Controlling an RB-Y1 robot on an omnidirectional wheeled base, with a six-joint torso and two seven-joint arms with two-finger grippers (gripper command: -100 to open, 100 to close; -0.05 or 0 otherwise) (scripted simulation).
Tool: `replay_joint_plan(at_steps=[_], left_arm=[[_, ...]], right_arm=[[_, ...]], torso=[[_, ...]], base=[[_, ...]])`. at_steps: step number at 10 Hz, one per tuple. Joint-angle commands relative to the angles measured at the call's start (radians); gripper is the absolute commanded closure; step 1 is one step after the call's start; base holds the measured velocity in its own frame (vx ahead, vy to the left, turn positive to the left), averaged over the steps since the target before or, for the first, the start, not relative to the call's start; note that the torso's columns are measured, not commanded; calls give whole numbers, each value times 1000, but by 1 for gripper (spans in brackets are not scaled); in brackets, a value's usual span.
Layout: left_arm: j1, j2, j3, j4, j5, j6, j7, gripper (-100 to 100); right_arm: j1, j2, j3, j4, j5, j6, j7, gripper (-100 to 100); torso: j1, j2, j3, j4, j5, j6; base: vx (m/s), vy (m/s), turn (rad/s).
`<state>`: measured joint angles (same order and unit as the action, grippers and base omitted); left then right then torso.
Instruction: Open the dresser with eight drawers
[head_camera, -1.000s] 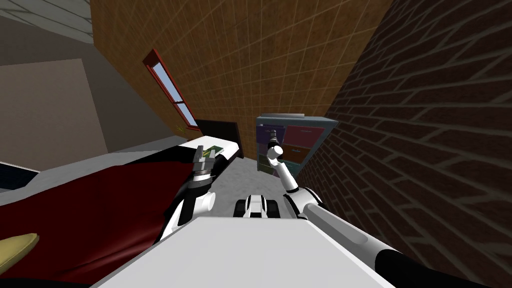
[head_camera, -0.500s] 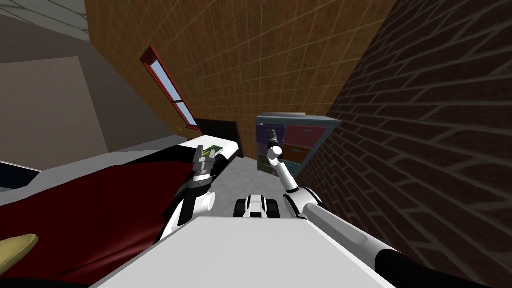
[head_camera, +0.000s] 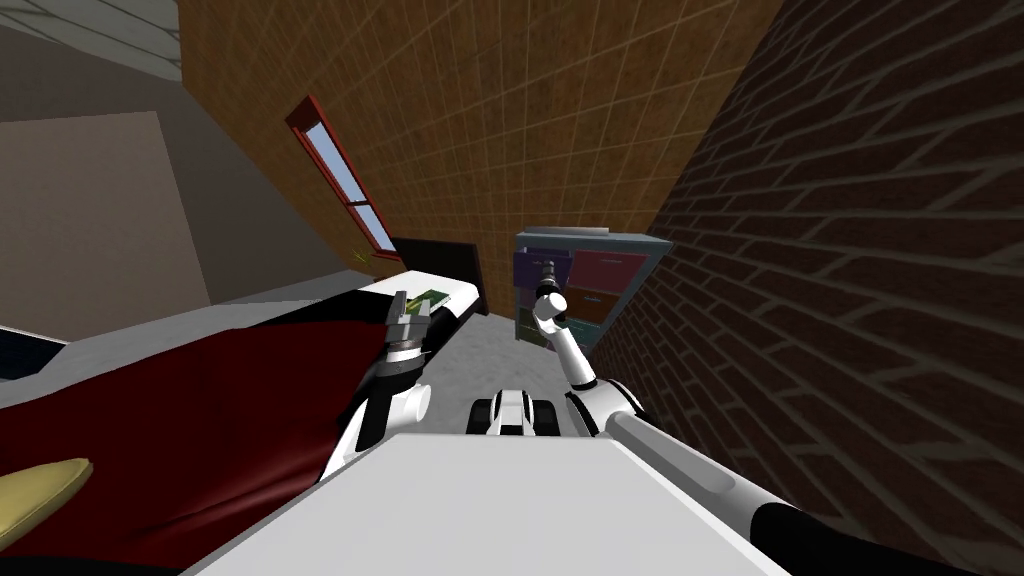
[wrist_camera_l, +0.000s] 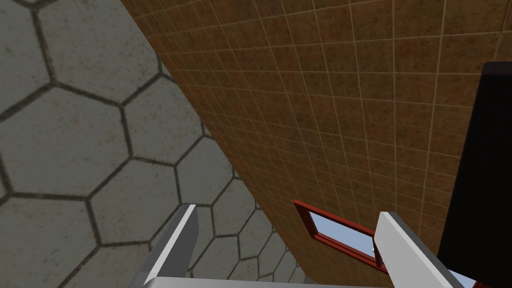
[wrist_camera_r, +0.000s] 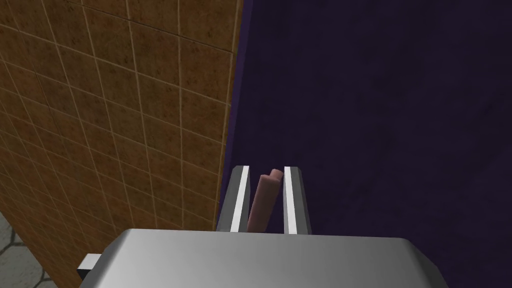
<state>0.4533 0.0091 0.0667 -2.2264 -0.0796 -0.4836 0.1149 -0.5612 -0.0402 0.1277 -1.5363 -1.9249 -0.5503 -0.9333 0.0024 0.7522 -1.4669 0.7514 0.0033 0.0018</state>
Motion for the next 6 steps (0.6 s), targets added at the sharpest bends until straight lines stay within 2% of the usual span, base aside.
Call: replay_joint_plan(at_steps=[1, 6], left_arm=[[0, 0, 0, 0, 0, 0, 0, 0], [0, 0, 0, 0, 0, 0, 0, 0]], right_arm=[[-55, -8, -19, 24, -30, -33, 36, -100], [-147, -20, -51, 64, -80, -87, 97, -100]], torso=[[-4, -4, -2, -6, -2, -2], [-3, -7, -4, -6, -2, 1]], base=[[-48, -66, 183], [-37, -51, 95]])
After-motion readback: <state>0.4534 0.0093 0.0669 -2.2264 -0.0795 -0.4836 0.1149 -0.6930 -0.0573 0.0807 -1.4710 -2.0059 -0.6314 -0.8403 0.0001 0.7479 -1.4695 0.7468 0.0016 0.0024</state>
